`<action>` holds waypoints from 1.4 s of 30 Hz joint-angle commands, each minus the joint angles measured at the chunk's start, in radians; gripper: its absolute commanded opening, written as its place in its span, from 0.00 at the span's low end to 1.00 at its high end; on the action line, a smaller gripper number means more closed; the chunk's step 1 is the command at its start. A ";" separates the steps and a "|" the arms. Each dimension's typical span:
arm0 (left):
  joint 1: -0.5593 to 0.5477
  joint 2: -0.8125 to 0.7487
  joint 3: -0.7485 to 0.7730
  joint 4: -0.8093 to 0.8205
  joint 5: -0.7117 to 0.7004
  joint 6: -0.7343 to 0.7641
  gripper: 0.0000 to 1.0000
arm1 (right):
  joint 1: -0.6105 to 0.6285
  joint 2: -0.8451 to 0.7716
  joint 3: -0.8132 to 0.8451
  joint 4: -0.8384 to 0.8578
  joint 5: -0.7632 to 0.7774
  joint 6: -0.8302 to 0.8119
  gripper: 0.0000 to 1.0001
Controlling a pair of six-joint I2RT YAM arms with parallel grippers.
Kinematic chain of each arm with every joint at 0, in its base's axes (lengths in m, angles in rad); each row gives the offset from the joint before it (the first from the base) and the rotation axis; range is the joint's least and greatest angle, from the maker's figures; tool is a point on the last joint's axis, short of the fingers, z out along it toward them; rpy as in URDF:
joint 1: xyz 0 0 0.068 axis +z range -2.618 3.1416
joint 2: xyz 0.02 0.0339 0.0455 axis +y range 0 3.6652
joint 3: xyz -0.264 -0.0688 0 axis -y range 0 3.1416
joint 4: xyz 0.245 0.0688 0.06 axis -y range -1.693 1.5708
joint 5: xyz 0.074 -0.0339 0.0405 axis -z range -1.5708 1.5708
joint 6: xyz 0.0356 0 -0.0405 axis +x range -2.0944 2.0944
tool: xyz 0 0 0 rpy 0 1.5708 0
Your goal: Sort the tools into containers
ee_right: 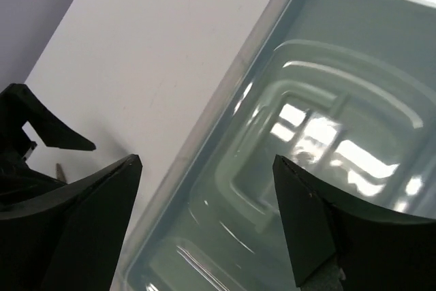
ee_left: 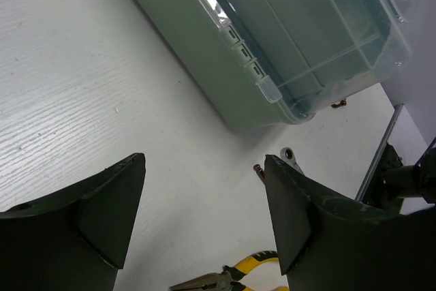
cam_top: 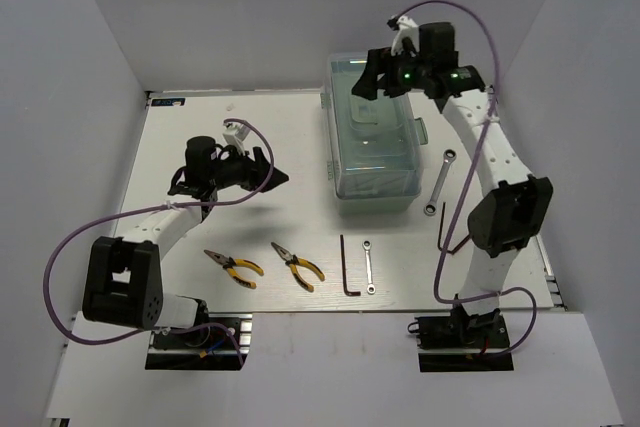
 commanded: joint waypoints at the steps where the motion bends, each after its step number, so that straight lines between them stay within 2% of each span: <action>1: -0.004 -0.012 0.024 0.049 0.050 -0.001 0.81 | 0.034 0.013 -0.033 0.129 0.054 0.179 0.83; 4: -0.004 0.011 0.024 0.059 0.061 -0.001 0.81 | 0.047 0.076 0.031 0.125 0.097 0.249 0.79; 12: -0.022 0.072 0.058 0.112 0.059 -0.036 0.81 | 0.083 0.133 0.030 0.102 0.248 0.296 0.76; 19: -0.053 0.167 0.116 0.273 0.026 -0.137 0.80 | 0.105 0.159 -0.007 0.057 0.246 0.352 0.76; 23: -0.078 0.219 0.162 0.306 -0.007 -0.161 0.80 | 0.122 0.160 -0.021 0.041 0.265 0.355 0.76; 28: -0.130 0.325 0.282 0.315 -0.060 -0.191 0.78 | 0.120 0.142 -0.053 0.044 0.204 0.404 0.72; 35: -0.193 0.480 0.463 0.229 -0.126 -0.191 0.78 | 0.107 0.088 -0.043 0.082 0.079 0.469 0.64; 42: -0.202 0.425 0.472 0.208 -0.172 -0.145 0.77 | 0.090 0.047 -0.029 0.091 0.042 0.480 0.63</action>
